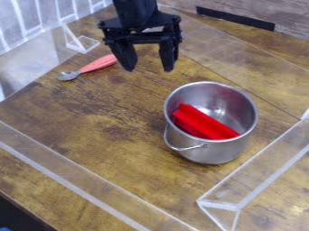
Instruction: Put the red object in the silver pot
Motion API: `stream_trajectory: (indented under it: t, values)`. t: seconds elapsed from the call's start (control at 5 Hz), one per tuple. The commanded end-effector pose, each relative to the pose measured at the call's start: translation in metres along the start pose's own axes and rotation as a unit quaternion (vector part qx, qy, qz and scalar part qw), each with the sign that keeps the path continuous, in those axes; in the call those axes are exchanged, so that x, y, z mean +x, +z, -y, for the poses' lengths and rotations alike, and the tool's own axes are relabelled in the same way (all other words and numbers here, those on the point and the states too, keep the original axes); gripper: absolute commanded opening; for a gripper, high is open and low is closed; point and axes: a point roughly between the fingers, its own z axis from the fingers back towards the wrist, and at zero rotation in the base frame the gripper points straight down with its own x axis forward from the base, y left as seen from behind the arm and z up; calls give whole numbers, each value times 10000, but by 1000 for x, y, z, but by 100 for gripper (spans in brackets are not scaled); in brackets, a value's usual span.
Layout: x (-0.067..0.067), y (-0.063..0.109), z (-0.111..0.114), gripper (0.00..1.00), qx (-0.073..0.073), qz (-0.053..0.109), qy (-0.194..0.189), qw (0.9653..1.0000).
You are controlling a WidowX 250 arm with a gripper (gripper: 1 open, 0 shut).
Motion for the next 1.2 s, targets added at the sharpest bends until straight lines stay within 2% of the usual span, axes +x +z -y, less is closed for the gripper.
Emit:
stream_trajectory:
  t: [0.0,0.6,0.8,1.0]
  values:
    - [10,13,0,100,-4,234,-39,9997]
    - [15,16,2,100,79,264,-92,9996]
    - [11,6,6,100,-2,36,-663,9978]
    - [9,-5,24,100,-174,-207,-1816,9830]
